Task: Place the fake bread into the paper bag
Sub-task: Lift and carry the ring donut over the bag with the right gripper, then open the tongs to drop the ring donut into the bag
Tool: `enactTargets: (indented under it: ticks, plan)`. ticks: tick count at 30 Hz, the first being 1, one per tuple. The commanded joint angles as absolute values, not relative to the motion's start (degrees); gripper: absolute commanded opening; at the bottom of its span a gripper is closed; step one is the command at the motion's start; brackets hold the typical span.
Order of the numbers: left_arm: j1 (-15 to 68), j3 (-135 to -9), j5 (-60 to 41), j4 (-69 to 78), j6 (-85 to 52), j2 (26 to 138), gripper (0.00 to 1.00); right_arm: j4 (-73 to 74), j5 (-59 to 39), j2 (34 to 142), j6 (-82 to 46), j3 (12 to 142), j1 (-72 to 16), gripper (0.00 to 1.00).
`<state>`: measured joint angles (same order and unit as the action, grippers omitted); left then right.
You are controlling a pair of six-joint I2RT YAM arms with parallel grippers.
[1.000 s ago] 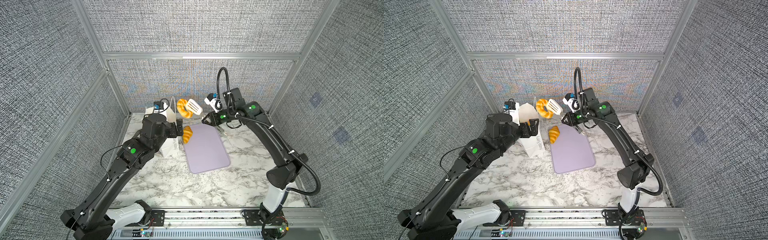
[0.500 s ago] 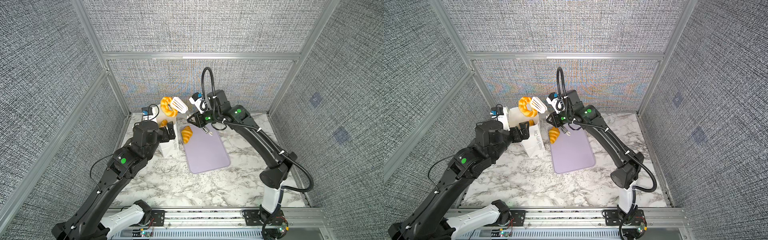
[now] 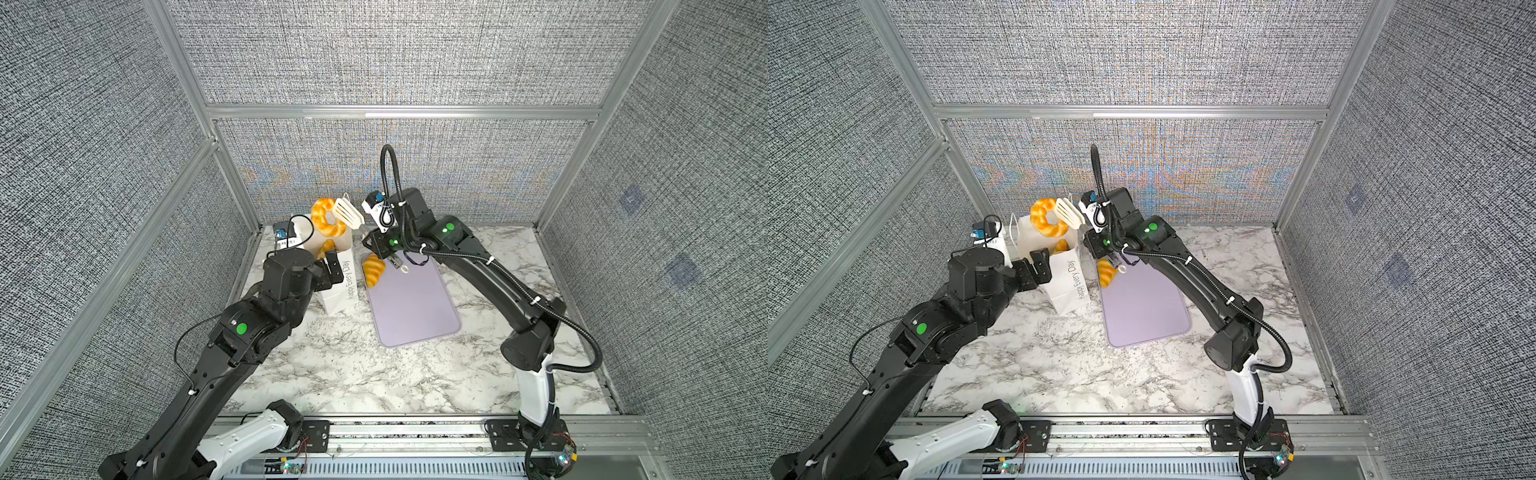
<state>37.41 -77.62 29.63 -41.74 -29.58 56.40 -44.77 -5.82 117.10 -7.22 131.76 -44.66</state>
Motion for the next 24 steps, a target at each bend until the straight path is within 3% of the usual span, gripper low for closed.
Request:
enactTargets:
  ticks: [1, 13, 24]
  plan:
    - [37.4, -77.5, 30.7, -42.5, -30.1, 56.2, 0.99, -44.0, -2.5, 118.1, -5.6, 133.1, -45.4, 0.27]
    - [37.4, -78.3, 29.7, -43.7, -29.6, 57.8, 0.99, -47.1, 0.1, 120.6, -3.4, 136.2, -46.2, 0.48]
    - [37.4, -78.5, 27.0, -41.0, -28.9, 59.8, 0.99, -45.4, -2.0, 114.5, 0.3, 132.0, -46.8, 0.51]
